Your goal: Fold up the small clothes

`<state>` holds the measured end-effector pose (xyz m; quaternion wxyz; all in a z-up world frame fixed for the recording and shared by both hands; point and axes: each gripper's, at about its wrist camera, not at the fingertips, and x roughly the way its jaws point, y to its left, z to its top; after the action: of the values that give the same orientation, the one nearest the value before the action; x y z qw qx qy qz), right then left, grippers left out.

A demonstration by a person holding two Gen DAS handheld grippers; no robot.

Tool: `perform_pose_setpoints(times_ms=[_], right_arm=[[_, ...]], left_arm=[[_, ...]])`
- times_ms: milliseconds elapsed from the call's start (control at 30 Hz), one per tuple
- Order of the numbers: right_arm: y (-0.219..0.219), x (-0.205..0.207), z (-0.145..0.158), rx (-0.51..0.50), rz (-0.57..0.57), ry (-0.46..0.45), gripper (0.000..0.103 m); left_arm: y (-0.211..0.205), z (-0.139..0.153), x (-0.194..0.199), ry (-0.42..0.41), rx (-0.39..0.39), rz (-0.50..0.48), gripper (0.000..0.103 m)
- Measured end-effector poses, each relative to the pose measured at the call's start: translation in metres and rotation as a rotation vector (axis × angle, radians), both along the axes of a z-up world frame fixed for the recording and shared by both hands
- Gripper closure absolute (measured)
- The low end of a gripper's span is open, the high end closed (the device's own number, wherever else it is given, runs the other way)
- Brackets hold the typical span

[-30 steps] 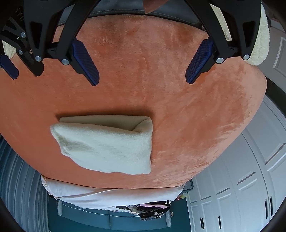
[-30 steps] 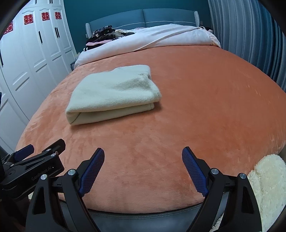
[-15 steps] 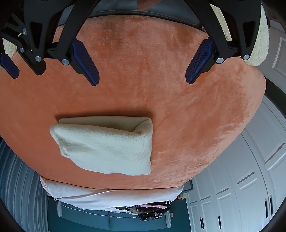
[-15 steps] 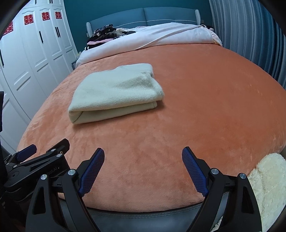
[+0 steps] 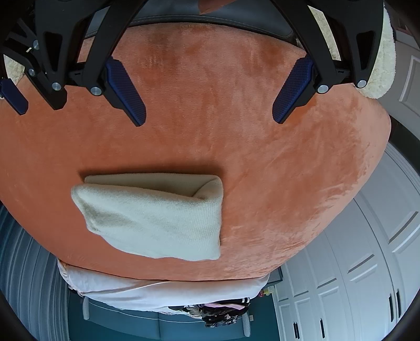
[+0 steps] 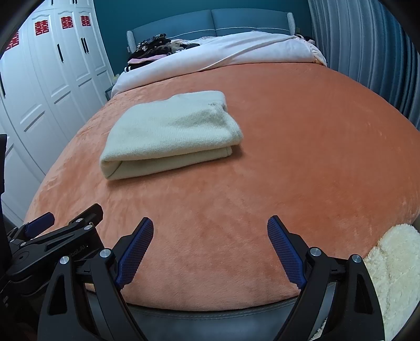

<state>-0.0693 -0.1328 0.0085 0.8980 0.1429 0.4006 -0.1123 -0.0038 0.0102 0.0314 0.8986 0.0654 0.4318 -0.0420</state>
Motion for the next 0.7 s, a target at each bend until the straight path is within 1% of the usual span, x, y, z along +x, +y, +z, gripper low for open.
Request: perform_pose_setpoints(times_ms=[367,700], right_arm=[[-0.0019,0.0004,-0.0003,0.001,0.002,0.004,0.017],[0.0076,-0.0002,-0.0026,0.002,-0.003,0.014,0.017]], left_arm=[[0.0004,-0.0004,0.0008,-0.001,0.007,-0.002,0.008],[0.0030,-0.0029,0.0051,0.005,0.019,-0.008,0.009]])
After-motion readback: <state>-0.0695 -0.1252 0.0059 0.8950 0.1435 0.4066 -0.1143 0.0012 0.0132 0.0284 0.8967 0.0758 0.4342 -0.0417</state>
